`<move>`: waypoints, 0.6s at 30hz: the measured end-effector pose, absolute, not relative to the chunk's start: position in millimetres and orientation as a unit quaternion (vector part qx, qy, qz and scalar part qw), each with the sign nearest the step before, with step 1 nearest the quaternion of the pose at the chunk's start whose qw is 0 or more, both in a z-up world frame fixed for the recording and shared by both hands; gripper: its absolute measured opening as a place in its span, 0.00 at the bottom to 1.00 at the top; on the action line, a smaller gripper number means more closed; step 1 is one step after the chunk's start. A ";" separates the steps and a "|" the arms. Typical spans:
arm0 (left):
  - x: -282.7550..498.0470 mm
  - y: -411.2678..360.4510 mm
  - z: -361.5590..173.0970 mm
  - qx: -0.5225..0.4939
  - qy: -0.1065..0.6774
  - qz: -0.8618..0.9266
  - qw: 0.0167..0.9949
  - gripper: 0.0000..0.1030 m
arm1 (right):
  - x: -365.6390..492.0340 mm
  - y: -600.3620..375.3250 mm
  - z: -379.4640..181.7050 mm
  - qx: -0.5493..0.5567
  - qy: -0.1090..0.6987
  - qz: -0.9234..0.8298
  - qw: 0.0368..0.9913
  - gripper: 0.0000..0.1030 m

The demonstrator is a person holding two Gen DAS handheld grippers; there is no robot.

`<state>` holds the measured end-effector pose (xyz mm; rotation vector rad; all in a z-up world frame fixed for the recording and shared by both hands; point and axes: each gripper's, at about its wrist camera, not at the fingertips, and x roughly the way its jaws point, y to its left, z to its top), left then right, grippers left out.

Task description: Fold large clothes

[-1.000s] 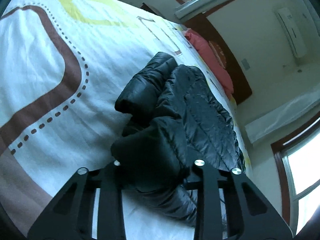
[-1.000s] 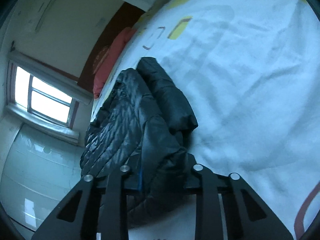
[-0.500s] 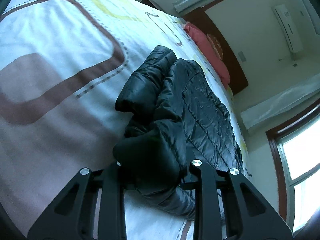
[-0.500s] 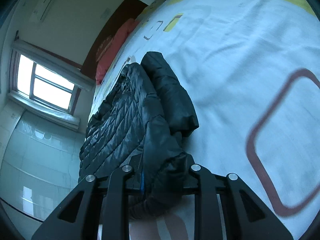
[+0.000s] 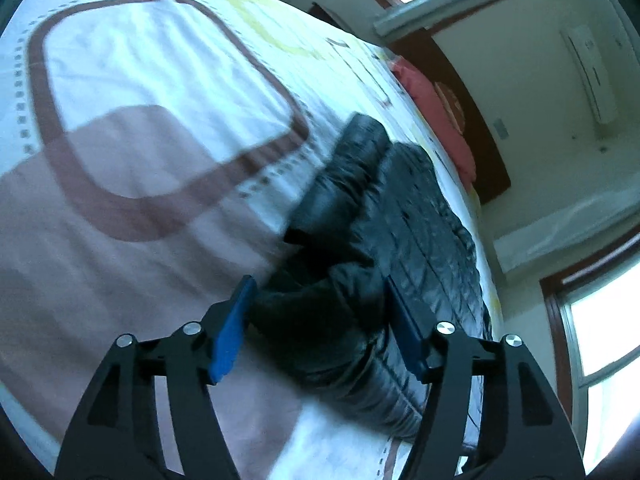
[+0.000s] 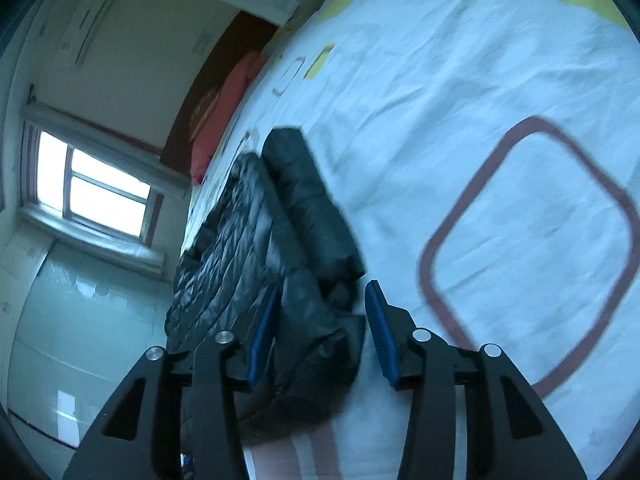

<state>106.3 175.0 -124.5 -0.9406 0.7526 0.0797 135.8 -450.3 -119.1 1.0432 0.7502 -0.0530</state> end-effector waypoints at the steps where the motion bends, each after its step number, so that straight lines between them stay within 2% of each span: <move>1: 103.6 178.7 -124.0 -0.445 0.353 0.040 0.822 0.63 | 133.8 -453.6 -117.6 0.485 0.347 -0.031 0.802 0.44; 5: 90.9 189.8 -114.1 -0.423 0.350 0.072 0.833 0.63 | 129.2 -459.8 -106.0 0.463 0.346 -0.055 0.814 0.44; 10: 87.0 174.8 -75.3 -0.277 0.342 0.153 0.885 0.63 | 131.9 -450.9 -74.8 0.357 0.356 -0.105 0.857 0.43; 12: 88.8 162.2 -60.3 -0.218 0.331 0.159 0.904 0.61 | 136.9 -441.0 -65.9 0.315 0.366 -0.109 0.869 0.40; 14: 95.7 140.0 -49.5 -0.161 0.328 0.152 0.918 0.51 | 144.6 -424.6 -61.5 0.280 0.378 -0.101 0.876 0.34; 18: 117.7 96.3 -44.5 -0.092 0.341 0.116 0.928 0.46 | 159.7 -387.1 -56.6 0.233 0.397 -0.073 0.885 0.30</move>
